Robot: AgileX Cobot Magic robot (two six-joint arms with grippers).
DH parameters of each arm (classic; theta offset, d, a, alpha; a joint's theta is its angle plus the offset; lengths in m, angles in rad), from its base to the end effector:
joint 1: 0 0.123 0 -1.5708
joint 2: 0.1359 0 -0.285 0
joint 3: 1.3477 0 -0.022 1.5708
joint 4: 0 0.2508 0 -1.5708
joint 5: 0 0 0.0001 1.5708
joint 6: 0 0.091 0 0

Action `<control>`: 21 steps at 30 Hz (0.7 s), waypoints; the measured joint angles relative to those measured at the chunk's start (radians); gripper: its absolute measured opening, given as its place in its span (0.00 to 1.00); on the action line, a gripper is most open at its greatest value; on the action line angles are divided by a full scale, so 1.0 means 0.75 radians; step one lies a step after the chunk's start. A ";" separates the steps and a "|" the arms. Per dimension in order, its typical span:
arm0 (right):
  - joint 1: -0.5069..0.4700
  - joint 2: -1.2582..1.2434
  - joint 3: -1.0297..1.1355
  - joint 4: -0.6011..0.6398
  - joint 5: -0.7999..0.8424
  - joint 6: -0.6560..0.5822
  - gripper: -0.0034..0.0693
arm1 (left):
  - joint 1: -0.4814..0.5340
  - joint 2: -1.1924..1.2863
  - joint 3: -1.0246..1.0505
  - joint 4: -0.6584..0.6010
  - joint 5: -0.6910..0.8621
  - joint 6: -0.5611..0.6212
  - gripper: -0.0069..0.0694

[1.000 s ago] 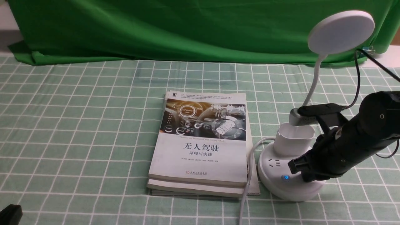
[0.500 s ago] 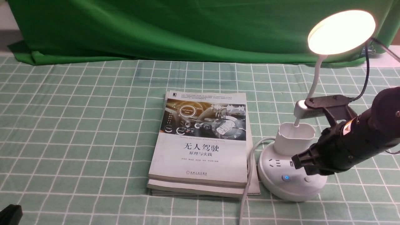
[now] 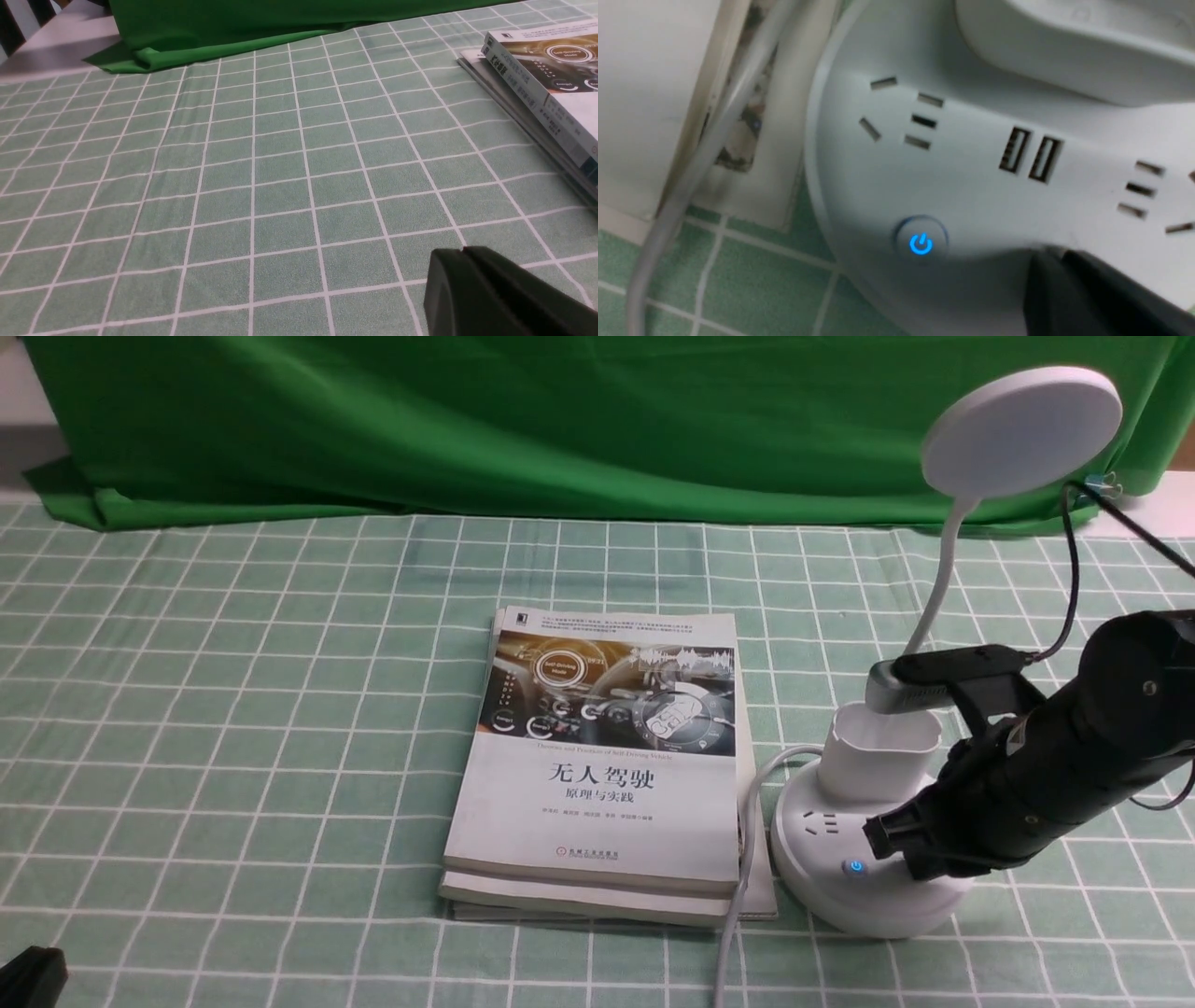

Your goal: Turn off the desk lamp on the blue coffee tablecloth by hand.

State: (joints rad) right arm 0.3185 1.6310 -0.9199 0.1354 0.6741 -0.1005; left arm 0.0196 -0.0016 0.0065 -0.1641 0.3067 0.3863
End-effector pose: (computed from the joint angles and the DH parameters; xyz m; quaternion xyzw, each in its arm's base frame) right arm 0.2793 0.1002 0.1866 -0.1600 0.9765 0.0635 0.1295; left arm 0.0545 -0.0034 0.1837 0.0972 0.7745 0.0586 0.6224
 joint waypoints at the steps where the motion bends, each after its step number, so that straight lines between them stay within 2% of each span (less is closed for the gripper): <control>1: 0.000 -0.029 0.000 0.000 0.001 0.000 0.10 | 0.000 0.000 0.000 0.000 0.000 0.000 0.09; 16: 0.000 -0.059 0.000 -0.004 0.004 0.000 0.10 | 0.000 0.000 0.000 0.000 0.000 0.000 0.09; 21: 0.014 -0.207 0.023 -0.005 0.027 0.001 0.10 | 0.000 0.000 0.000 0.000 0.000 0.000 0.09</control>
State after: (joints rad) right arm 0.3288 1.4758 -0.9029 0.1315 0.6947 -0.0999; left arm 0.0196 -0.0016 0.0065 -0.1641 0.3067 0.3863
